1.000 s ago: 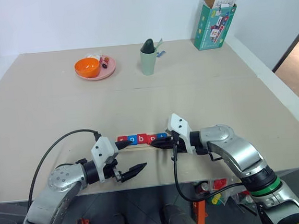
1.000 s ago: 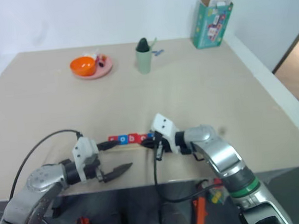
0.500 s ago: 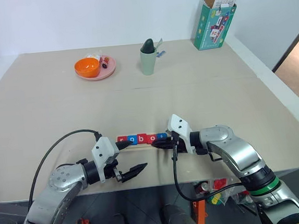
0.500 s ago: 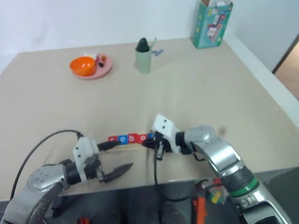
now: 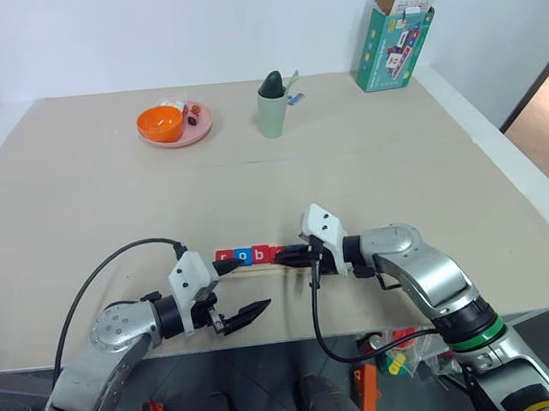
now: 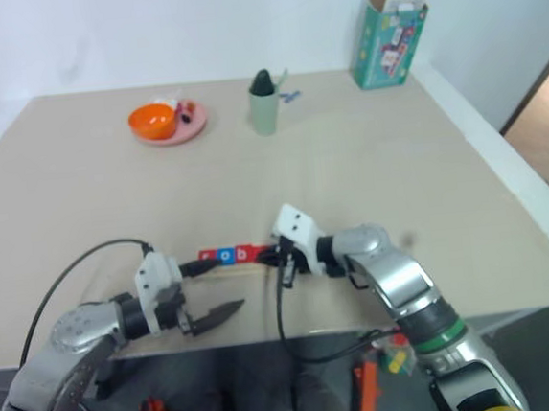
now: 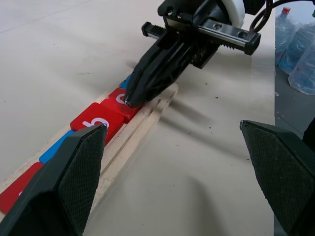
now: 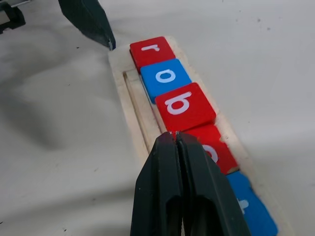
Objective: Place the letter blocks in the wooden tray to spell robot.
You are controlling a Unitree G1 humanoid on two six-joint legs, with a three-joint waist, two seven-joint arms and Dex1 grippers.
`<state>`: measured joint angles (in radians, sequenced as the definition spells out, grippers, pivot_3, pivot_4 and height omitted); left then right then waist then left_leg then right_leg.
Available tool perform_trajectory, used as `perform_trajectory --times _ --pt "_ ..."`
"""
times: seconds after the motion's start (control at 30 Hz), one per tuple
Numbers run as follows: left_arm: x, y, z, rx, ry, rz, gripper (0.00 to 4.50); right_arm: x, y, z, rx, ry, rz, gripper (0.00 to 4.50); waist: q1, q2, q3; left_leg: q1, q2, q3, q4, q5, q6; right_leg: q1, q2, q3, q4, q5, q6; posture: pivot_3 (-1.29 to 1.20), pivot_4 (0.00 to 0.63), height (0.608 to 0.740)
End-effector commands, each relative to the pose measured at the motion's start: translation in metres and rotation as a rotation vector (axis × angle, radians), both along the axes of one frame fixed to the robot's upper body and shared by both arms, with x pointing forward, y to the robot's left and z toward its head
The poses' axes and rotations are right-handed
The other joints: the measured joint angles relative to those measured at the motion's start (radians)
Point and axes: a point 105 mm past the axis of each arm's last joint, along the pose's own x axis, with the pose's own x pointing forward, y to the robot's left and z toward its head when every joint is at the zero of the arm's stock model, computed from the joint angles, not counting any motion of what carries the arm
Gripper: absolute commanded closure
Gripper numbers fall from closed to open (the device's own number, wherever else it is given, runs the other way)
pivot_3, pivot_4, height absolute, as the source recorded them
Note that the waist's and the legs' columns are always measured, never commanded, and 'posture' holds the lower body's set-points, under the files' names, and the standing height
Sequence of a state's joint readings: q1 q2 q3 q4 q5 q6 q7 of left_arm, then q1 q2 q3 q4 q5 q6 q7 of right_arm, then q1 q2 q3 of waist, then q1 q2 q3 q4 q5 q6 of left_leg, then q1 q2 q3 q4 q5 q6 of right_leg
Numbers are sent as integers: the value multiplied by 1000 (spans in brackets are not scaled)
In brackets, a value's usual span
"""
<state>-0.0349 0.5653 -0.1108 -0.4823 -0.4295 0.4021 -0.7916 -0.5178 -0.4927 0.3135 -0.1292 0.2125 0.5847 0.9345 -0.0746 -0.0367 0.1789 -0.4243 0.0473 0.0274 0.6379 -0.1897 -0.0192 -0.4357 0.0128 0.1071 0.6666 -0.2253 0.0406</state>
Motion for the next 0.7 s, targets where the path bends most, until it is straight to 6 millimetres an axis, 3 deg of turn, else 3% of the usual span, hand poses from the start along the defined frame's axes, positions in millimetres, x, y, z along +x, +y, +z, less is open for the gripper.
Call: perform_trajectory --times 0.03,0.23,0.7 --pt "0 1 4 -3 -23 7 0 -1 10 23 52 -60 37 4464 0 0 0 0 0 0 0 0 0 0 0 0 0 0 0 0 150 740" --pt "5 8 6 -49 -6 73 0 15 24 39 69 -100 30 4464 -4 0 0 0 1 0 0 0 0 0 1 0 0 1 -1 0 150 740" --pt "5 18 7 -80 -14 153 0 42 31 25 -70 -149 80 4464 -3 0 0 0 1 0 -1 0 0 -1 1 -1 0 1 1 0 150 740"
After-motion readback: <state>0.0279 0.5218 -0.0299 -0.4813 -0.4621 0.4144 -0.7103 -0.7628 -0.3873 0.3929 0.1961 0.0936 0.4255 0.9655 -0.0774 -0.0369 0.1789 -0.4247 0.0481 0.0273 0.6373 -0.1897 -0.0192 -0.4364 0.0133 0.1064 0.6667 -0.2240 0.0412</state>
